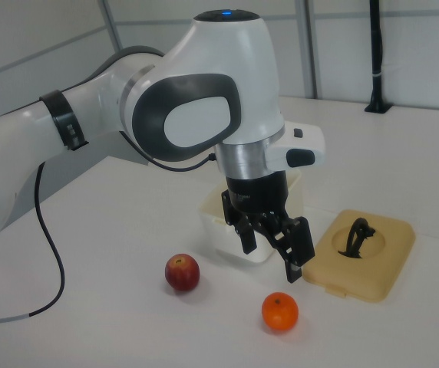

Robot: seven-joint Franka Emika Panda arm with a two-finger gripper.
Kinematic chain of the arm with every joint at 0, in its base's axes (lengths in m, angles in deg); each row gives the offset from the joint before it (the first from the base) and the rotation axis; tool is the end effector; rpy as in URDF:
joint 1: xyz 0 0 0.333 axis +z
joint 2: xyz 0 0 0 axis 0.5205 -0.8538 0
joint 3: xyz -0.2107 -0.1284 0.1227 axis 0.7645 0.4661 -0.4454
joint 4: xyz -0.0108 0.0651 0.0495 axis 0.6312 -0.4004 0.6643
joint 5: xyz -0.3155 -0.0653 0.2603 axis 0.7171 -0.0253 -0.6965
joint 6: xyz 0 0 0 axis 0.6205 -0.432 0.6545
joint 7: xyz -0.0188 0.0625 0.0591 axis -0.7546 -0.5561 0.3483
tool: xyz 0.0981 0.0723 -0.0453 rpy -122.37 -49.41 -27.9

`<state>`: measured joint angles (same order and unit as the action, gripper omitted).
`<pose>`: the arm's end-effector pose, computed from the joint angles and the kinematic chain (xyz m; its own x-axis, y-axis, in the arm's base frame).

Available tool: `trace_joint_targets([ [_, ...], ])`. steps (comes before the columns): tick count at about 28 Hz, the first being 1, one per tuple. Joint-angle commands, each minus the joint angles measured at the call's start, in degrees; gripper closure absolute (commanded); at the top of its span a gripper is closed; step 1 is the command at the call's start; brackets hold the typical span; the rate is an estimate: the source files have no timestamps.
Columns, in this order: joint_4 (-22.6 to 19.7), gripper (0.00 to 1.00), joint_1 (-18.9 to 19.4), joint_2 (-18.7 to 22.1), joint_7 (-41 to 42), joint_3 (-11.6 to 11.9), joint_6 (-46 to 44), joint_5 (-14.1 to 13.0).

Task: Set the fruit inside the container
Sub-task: 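Move the gripper down to the orange and close on it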

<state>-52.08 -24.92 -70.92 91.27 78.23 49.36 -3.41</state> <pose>0.5597 -0.2269 0.5430 0.9751 -0.2190 -0.0346 -0.2179 -0.9754 0.0339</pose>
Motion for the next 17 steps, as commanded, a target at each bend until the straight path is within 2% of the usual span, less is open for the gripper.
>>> trace_joint_targets([
  [1,-0.9,0.00,0.5,0.3,1.3,0.6,3.1,-1.2],
  [5,-2.5,0.00,0.5,0.2,3.0,0.3,4.5,-2.2],
  [7,-4.4,0.00,0.7,0.5,3.0,0.1,6.1,-3.8],
  [11,-6.1,0.00,1.7,-0.3,3.0,-0.4,7.0,-3.9],
  [14,-9.8,0.00,2.8,-0.8,2.8,-1.1,9.4,-3.9],
  [17,-14.0,0.00,3.4,-1.0,1.6,-2.9,14.8,-3.5],
])
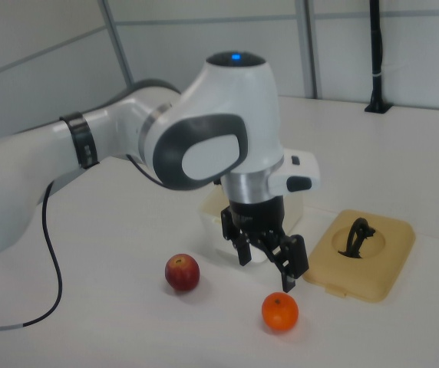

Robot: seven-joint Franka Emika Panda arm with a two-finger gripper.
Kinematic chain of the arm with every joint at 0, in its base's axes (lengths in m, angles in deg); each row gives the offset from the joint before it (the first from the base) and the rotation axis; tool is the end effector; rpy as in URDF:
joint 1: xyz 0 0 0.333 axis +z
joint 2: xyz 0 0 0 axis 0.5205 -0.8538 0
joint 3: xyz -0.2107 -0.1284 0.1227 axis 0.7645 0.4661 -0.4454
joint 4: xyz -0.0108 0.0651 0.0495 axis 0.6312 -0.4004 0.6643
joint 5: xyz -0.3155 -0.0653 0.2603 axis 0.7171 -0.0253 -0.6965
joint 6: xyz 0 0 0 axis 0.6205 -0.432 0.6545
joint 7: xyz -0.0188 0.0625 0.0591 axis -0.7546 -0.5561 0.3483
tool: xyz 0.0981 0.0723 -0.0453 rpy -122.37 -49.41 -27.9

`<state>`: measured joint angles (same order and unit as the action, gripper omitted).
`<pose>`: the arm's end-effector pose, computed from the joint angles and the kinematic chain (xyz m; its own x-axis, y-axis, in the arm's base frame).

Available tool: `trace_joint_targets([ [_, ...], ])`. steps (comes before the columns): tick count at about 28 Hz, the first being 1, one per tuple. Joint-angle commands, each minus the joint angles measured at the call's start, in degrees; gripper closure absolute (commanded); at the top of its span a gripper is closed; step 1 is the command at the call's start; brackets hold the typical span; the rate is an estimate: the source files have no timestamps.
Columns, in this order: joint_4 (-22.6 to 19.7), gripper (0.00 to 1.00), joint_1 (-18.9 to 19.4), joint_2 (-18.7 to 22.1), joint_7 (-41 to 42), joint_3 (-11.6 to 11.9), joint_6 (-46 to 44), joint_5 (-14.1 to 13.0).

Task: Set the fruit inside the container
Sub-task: 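Move the gripper down to the orange and close on it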

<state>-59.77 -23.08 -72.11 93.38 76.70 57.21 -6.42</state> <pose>0.5827 -0.1941 0.4758 0.9900 -0.1345 -0.0420 -0.1352 -0.9907 -0.0146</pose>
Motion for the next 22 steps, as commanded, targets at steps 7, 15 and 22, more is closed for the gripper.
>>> trace_joint_targets([
  [7,-11.2,0.00,1.7,-2.3,-3.4,-2.7,17.4,-0.2],
  [15,-11.5,0.00,4.4,-9.5,-9.8,-3.0,27.0,1.3],
  [22,-13.4,0.00,7.5,-12.6,-16.1,-3.4,33.4,3.5],
])
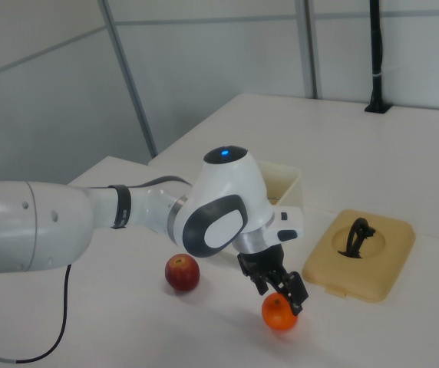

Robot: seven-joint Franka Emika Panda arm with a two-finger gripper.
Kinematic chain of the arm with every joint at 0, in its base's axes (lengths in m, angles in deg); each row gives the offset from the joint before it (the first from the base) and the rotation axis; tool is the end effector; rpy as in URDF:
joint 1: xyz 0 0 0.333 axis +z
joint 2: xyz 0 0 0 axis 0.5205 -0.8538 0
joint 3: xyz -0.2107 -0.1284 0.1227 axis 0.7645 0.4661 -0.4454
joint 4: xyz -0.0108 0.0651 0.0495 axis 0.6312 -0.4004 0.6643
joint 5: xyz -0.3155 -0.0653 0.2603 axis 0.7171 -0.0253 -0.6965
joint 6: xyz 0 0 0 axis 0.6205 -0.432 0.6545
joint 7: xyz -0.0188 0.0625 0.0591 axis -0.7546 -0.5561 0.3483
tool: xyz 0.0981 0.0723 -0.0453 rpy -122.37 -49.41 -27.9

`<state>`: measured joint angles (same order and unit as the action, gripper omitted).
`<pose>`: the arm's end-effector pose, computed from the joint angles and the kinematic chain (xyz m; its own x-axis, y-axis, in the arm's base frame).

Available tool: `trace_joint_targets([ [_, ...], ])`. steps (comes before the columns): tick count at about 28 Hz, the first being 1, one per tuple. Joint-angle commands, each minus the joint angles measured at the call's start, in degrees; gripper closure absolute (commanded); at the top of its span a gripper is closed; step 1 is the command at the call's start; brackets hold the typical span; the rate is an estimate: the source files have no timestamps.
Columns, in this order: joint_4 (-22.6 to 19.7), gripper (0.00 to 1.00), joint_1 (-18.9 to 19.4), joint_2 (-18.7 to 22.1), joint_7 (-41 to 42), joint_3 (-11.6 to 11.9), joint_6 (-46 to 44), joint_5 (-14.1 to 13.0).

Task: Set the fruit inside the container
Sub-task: 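Move the gripper down to the orange and close on it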

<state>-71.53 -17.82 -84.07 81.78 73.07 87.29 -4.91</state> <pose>0.6408 -0.1181 0.2972 0.9827 -0.1674 0.0796 -0.1755 -0.9785 0.1085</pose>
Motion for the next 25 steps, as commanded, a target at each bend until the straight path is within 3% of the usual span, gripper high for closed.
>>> trace_joint_targets([
  [1,-1.6,0.00,2.4,-1.0,-5.2,0.2,3.5,2.0],
  [13,-1.0,0.00,2.8,-4.2,-8.4,-0.2,6.7,2.2],
  [15,-1.0,0.12,2.8,-4.4,-8.6,-0.2,6.7,2.2],
  [16,-1.0,0.25,2.8,-4.4,-8.7,-0.2,6.7,2.4],
  [19,-1.0,0.75,3.1,-4.4,-9.6,-0.2,6.6,3.3],
  [20,-1.0,1.00,3.2,-4.4,-10.7,-0.2,6.6,3.4],
  [25,-0.8,1.00,3.5,-2.4,-11.6,-0.2,6.1,3.4],
])
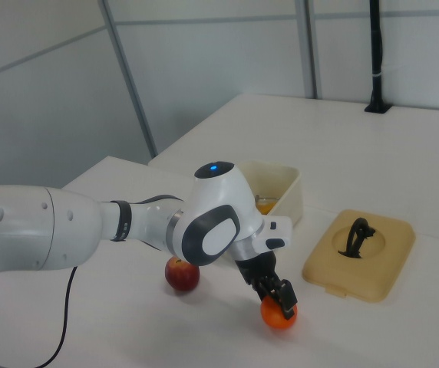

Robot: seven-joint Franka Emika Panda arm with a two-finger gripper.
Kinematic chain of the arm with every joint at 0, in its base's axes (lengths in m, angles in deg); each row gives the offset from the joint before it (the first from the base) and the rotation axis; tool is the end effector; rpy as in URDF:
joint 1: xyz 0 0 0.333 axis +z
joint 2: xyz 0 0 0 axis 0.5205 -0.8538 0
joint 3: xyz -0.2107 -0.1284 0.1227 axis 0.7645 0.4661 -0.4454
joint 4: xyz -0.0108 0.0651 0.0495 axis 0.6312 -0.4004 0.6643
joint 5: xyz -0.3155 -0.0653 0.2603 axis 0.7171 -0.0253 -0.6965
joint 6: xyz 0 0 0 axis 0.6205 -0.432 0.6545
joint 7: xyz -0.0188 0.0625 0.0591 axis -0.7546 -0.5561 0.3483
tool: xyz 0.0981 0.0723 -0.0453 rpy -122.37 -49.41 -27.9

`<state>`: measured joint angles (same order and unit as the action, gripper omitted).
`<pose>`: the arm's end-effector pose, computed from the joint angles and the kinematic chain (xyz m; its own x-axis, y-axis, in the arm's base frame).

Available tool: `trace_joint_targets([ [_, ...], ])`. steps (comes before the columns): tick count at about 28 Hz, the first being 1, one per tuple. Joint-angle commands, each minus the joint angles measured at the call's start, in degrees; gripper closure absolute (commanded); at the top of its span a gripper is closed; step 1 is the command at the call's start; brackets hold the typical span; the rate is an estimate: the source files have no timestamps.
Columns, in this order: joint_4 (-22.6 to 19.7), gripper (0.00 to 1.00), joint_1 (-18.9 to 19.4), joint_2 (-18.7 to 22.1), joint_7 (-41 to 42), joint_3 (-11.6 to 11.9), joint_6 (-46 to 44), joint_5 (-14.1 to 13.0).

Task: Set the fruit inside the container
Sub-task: 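Lift the orange and carry it over the white container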

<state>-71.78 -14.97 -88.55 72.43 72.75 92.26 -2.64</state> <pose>0.6512 -0.0861 0.2566 0.9661 -0.2333 0.1101 -0.2486 -0.9561 0.1551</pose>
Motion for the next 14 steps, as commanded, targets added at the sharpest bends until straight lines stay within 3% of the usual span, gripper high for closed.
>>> trace_joint_targets([
  [1,-0.6,1.00,0.7,2.9,-2.4,0.1,1.0,1.0],
  [6,0.9,1.00,0.1,7.0,-2.5,0.9,-1.7,0.1],
  [14,7.2,1.00,-0.2,7.1,-8.2,0.8,-3.2,-4.0],
])
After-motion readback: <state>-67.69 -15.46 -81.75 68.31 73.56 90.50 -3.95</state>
